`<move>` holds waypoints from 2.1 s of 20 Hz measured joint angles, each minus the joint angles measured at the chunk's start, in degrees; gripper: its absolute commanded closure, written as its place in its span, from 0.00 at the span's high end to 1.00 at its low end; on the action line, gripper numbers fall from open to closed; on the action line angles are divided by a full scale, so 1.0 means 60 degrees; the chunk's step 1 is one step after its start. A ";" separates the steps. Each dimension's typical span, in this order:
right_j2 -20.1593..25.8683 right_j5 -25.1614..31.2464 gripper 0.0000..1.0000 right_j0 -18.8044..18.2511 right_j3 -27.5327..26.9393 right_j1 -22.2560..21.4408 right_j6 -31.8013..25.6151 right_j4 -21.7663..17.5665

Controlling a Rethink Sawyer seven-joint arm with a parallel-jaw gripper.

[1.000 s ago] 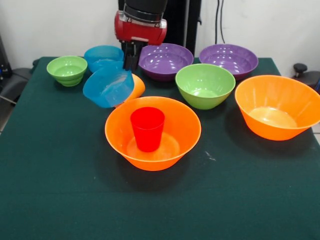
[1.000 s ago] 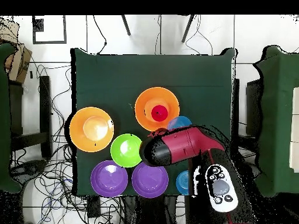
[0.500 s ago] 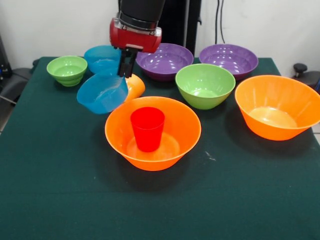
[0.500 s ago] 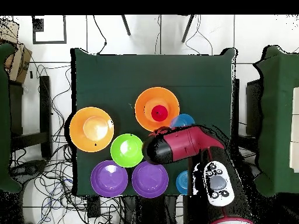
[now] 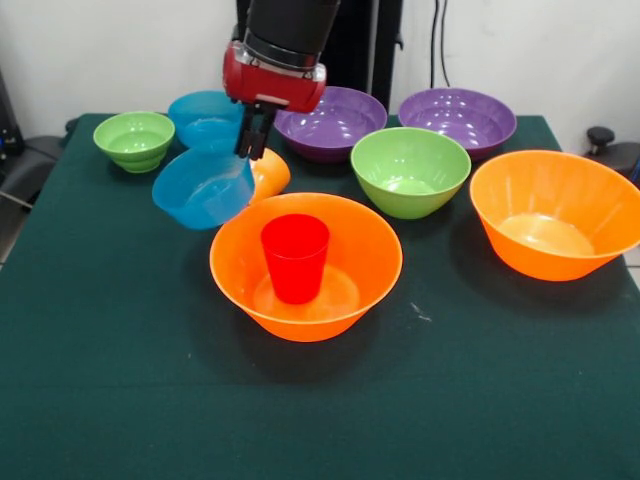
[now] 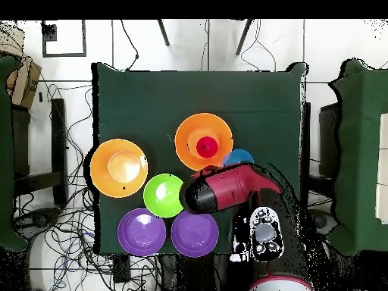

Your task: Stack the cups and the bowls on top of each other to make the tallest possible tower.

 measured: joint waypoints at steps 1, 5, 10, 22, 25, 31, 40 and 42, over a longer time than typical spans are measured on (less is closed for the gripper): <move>-0.0188 -0.0034 0.00 0.0213 -0.0034 0.0055 0.0039 0.0028; -0.0544 -0.0058 0.00 0.0599 -0.0130 0.0174 0.0194 0.0151; -0.0799 -0.0063 0.00 0.0866 -0.0249 0.0293 0.0388 0.0351; -0.1528 -0.0368 0.00 0.1498 -0.0623 0.0579 0.0649 0.0500; -0.1722 -0.0381 0.00 0.1653 -0.0734 0.0638 0.0649 0.0563; -0.2133 -0.0379 0.00 0.2020 -0.0924 0.0756 0.0665 0.0787; -0.2839 -0.0379 0.00 0.2841 -0.1314 0.1006 0.0940 0.1241; -0.2970 -0.0381 0.00 0.3009 -0.1400 0.1086 0.1020 0.1368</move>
